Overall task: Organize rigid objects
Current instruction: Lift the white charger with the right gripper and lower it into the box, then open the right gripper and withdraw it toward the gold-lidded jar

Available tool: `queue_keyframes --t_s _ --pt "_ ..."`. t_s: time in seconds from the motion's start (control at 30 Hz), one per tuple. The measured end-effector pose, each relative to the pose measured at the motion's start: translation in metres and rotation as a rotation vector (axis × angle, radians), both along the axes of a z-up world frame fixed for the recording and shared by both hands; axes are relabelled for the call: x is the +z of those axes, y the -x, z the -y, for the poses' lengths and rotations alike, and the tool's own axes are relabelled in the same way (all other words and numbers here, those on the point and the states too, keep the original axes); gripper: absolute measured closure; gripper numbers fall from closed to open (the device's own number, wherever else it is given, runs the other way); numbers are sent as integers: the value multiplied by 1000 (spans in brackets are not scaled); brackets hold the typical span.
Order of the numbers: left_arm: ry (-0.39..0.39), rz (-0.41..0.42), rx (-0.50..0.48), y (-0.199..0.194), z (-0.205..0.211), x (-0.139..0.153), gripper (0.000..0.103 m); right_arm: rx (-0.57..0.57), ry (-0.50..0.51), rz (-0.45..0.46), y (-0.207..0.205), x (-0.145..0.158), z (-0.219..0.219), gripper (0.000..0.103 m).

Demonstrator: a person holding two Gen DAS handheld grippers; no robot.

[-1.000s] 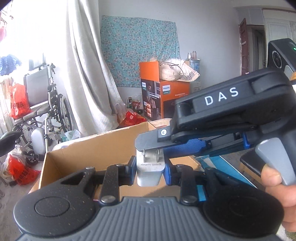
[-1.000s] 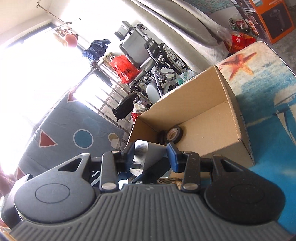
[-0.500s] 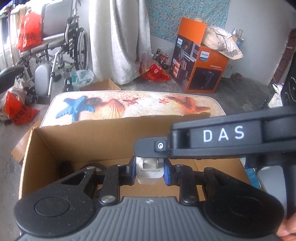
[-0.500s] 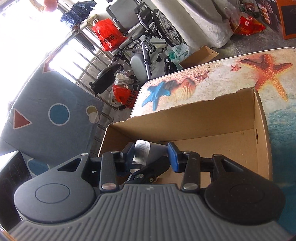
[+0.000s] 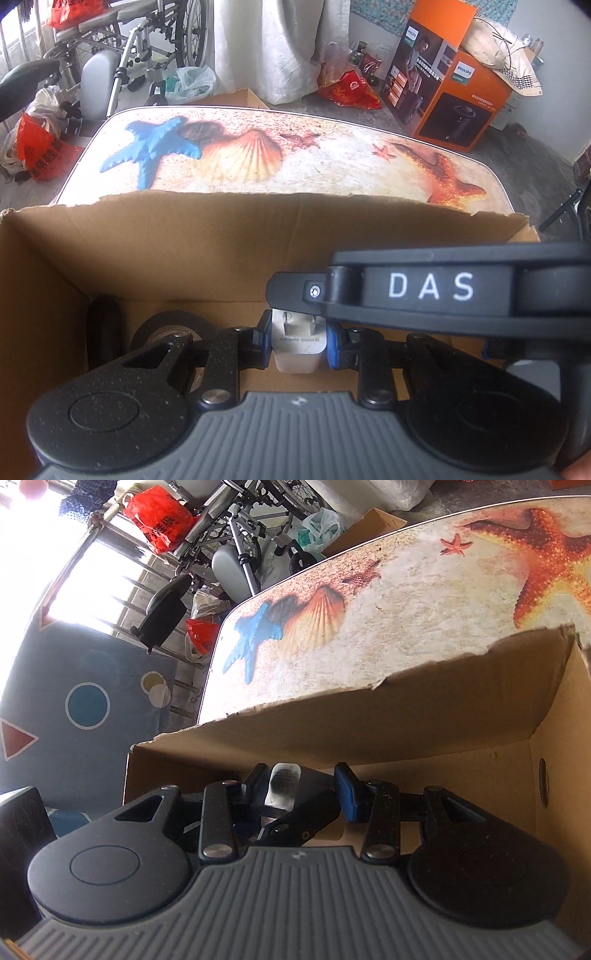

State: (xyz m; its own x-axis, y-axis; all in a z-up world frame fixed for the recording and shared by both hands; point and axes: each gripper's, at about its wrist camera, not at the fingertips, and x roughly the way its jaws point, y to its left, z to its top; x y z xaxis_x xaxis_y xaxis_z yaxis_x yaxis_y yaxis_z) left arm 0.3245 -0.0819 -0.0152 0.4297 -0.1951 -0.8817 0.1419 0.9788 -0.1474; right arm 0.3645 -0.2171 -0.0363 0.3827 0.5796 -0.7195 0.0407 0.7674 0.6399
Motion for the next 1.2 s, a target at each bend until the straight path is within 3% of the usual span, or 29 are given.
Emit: queue_keyframes --t_s 0.17,0.23,0.3,0.47,0.67,0.8,1.0,1.2 --pt "-17 0 6 -4 6 -1 72 -12 -8 0 -4 -7 2 64" --pt "-32 18 1 0 9 6 61 -15 -5 19 -1 -1 4 64" --pt "-42 40 1 5 8 15 36 -17 2 45 5 10 7 63" --pt "20 97 -19 33 0 47 26 -48 7 172 43 57 18 62" --pt "73 184 -44 92 -13 88 19 -110 -50 385 130 115 40 60" --pt "92 268 -60 148 -22 114 13 -130 -81 475 196 132 48 58" --pt "132 395 -139 237 -38 125 5 -133 -165 505 284 129 53 56" --pt "109 397 -206 297 -46 90 5 -137 -196 467 347 105 47 53"
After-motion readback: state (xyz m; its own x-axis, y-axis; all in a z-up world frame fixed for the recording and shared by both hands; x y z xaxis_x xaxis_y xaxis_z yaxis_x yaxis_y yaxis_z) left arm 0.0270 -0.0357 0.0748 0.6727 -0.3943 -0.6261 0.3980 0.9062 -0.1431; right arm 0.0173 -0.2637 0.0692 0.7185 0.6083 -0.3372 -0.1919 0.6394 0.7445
